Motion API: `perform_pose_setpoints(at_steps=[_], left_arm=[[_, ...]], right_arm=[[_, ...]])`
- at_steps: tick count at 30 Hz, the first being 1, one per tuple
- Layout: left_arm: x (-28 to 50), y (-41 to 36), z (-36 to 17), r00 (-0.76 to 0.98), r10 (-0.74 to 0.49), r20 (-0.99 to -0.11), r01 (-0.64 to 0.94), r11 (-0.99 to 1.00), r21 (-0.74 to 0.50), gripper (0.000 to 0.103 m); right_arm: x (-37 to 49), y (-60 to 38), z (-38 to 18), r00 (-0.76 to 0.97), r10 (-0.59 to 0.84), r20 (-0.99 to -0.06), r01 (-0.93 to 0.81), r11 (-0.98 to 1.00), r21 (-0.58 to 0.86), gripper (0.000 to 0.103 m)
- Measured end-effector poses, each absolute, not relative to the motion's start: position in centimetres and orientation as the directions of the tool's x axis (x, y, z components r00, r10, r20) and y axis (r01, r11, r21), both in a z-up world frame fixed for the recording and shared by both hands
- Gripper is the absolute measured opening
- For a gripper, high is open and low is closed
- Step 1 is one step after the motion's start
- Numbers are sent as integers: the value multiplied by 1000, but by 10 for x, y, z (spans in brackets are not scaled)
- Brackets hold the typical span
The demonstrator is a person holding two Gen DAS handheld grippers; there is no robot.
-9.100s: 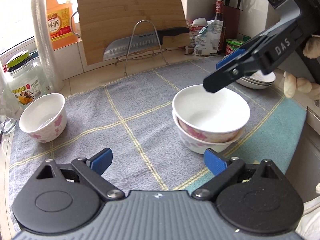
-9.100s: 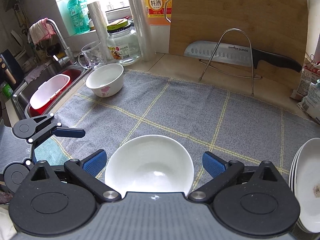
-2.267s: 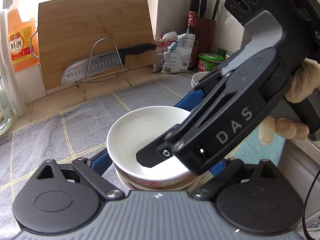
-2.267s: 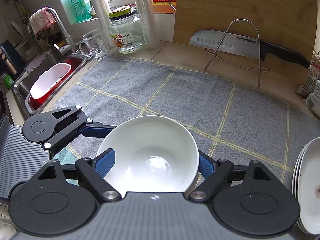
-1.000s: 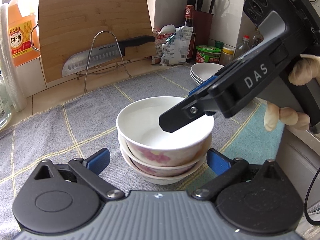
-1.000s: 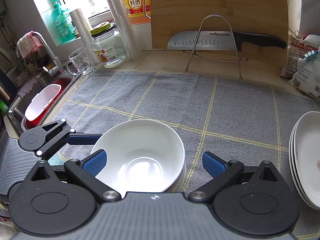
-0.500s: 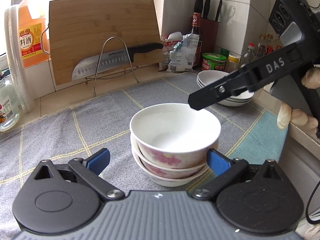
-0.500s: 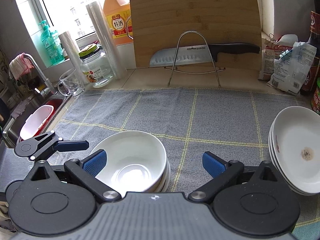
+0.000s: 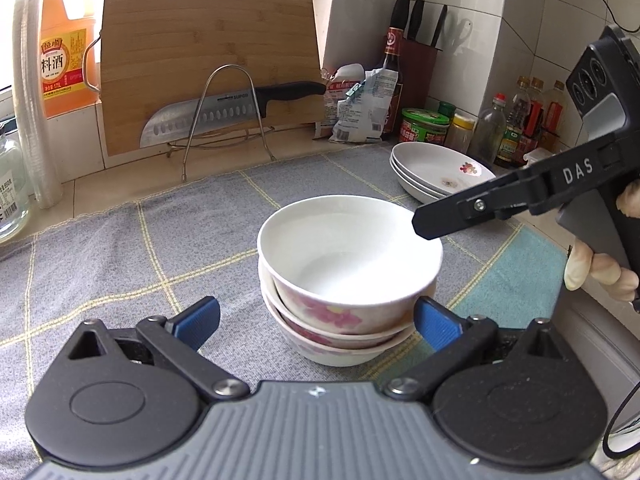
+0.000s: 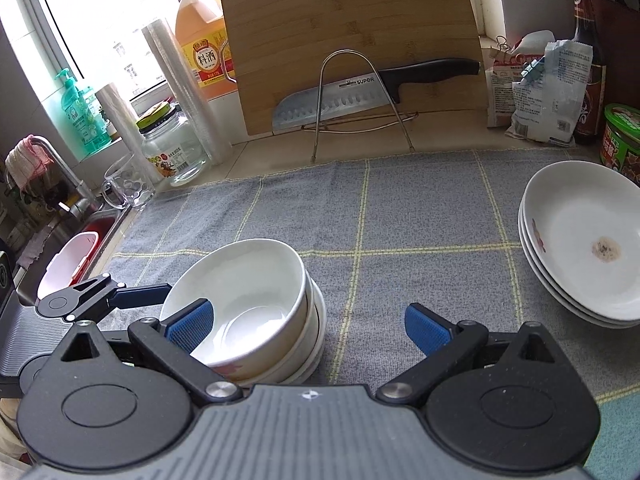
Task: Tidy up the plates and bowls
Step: 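Grip the three-bowl stack from opposite sides with the left tool while the right tool grips it too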
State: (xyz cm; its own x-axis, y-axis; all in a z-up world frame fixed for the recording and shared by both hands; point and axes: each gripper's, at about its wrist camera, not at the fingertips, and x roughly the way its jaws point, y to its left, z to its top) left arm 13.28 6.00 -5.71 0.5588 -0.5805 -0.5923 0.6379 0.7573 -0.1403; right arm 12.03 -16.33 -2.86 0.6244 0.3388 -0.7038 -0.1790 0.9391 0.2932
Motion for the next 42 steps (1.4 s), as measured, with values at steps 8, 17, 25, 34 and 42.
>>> perform_pose_setpoints(at_steps=[8,17,25,34,42], left_arm=[[126,67,-67,528,-565,-634,708,705,-38,102],[139,47,-96,444,-538,-716,746,665,-36,102],[144,30,-103,445,-469,-763,718,696,-9,103],[143,27,-103,460,-446,-768,686,727,-11,103],[139,33,-99,456,-528,-716,773,634,25,102]], right_arm=[[105,-159,-32,587,355,-728,-296,931,215,103],[107,-138,-84,453,246,-857,-442,897,24,103],[121,-138,-101,403,287,-869,-602,798,-15,103],[116,-157,-105,430,389,-815,-687,726,-16,103],[126,-152,-95,412,449,-793,-742,671,-6,103]])
